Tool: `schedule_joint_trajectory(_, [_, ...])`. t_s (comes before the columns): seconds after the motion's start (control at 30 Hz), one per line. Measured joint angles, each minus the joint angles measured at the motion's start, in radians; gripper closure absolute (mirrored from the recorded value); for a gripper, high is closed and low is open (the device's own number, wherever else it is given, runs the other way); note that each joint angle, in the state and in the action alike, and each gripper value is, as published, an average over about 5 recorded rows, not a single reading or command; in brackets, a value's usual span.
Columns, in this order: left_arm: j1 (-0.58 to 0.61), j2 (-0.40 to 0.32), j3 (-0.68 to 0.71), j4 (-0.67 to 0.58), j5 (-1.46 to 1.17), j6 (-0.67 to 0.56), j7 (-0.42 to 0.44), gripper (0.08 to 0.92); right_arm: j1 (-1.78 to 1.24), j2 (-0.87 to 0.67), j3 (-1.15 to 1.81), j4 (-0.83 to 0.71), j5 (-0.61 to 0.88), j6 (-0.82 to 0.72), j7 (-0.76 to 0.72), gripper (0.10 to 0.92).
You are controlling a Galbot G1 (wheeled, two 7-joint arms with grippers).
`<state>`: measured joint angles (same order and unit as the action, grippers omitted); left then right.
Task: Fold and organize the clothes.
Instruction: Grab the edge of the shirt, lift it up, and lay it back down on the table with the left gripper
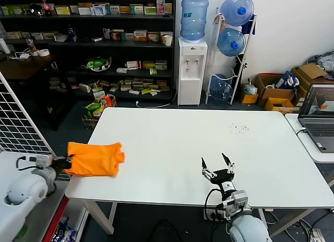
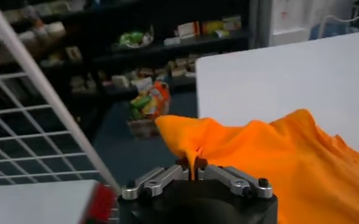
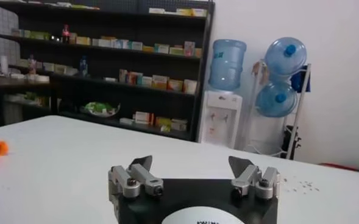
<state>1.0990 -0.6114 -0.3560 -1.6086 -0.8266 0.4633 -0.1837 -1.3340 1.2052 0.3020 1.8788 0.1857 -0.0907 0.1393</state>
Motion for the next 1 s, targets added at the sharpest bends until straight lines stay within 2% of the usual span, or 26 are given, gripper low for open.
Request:
schedule_joint_trajectory(0.23, [-0.015, 0.111, -0.028, 0.030, 0.023, -0.016, -0.033, 0.871, 0.020, 0.010, -0.011, -0.007, 0.001, 0.000, 0.001, 0.203])
schedule_joint_trajectory(0.4, [-0.011, 0.154, -0.030, 0.006, 0.017, -0.013, -0.059, 0.871, 0.021, 0.016, -0.011, -0.008, -0.005, 0.001, 0.001, 0.203])
schedule_joint_trajectory(0.73, [-0.025, 0.163, 0.012, -0.086, 0.018, -0.015, -0.092, 0.871, -0.001, 0.023, 0.002, 0.005, -0.021, 0.008, 0.001, 0.203])
schedule_joint_trajectory(1.0, [-0.010, 0.123, 0.062, -0.164, 0.021, -0.016, -0.123, 0.871, -0.025, 0.026, 0.013, 0.019, -0.032, 0.009, 0.001, 0.203])
